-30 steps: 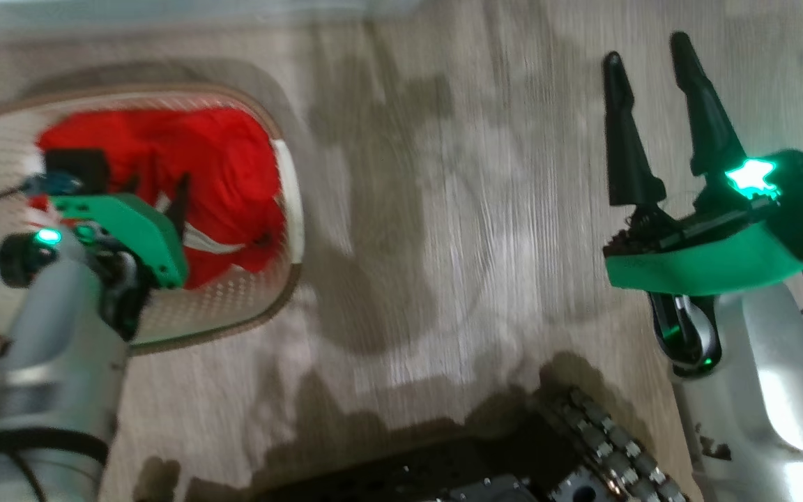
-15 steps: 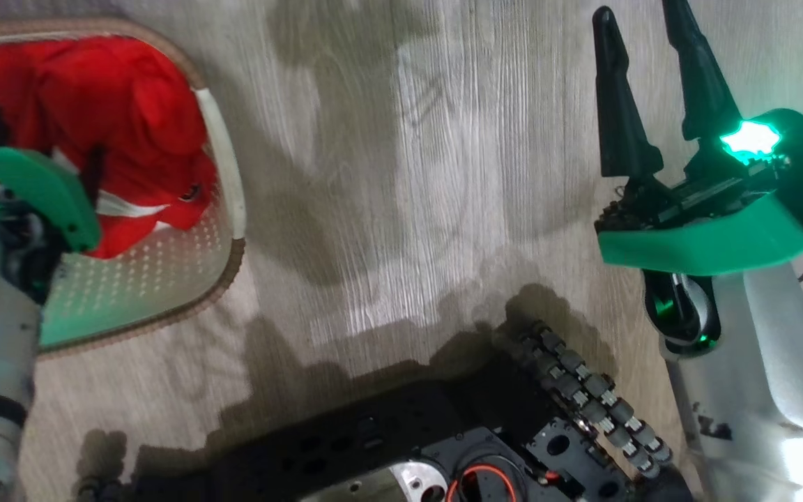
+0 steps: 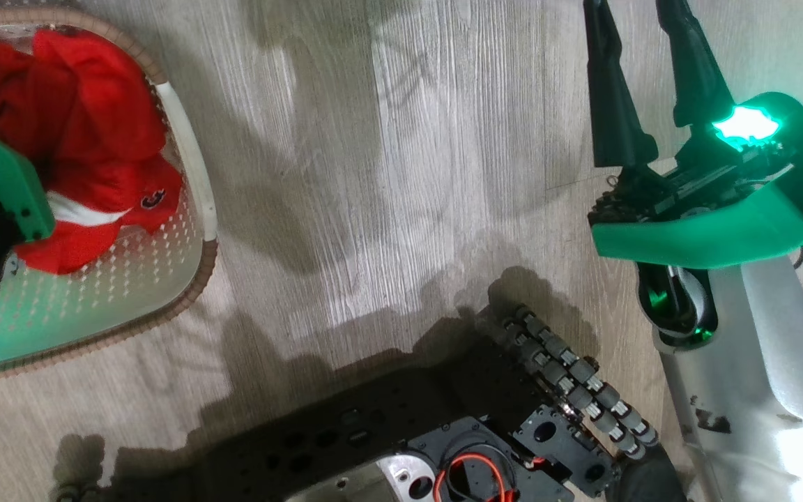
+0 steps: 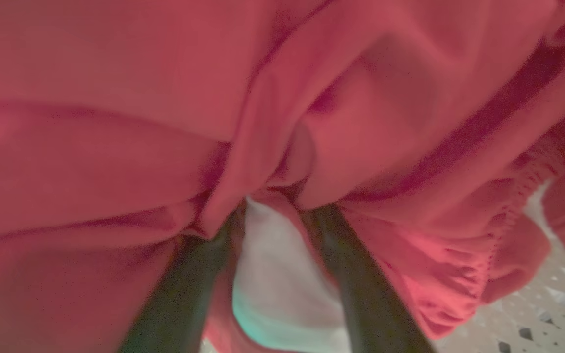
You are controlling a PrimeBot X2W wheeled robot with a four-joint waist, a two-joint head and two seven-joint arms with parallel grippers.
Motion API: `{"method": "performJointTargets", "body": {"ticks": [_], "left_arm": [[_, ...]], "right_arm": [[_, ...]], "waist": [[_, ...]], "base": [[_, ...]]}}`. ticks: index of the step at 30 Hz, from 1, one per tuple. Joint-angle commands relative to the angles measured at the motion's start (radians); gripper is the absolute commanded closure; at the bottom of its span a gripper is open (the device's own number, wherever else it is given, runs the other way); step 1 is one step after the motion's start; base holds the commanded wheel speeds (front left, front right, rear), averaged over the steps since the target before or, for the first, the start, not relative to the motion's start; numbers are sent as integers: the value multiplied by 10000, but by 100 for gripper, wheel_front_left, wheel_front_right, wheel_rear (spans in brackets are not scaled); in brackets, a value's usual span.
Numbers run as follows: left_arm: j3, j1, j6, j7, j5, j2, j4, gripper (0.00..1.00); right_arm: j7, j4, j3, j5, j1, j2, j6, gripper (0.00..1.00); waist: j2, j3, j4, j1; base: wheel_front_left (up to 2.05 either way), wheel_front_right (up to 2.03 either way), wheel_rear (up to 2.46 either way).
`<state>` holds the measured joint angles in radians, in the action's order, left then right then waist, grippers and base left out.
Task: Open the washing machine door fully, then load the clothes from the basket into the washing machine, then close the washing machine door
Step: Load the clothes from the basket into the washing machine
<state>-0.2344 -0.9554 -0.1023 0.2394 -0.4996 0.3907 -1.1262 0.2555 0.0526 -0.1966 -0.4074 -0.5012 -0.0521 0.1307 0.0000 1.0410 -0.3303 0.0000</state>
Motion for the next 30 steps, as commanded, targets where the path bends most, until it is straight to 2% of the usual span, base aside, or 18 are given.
{"method": "performJointTargets", "body": {"ticks": [1,6,16,25,30], "left_arm": [[85,328,114,137,125,406,-161,100],[-168,235,208,-60,319,327,-312,100],[-351,763,320,-2335,458,-73,126,100],[-373,1519,522,-3984,357,-675,1109,100],[-372,1990,710,-4525,314,-929,1965,100]], "right_arm": [[62,244,-154,-135,408,18,0,0],[62,202,-108,-164,390,18,0,0],[63,66,299,205,627,18,0,0],[63,-176,753,839,1078,18,0,0],[63,-401,944,1158,1294,18,0,0]], "waist": [[0,-21,4,0],[0,-187,74,0],[0,-1257,676,0],[0,-2487,1473,0],[0,-3155,1874,0]], "base": [[0,0,0],[0,0,0],[0,0,0],[0,0,0],[0,0,0]]}}
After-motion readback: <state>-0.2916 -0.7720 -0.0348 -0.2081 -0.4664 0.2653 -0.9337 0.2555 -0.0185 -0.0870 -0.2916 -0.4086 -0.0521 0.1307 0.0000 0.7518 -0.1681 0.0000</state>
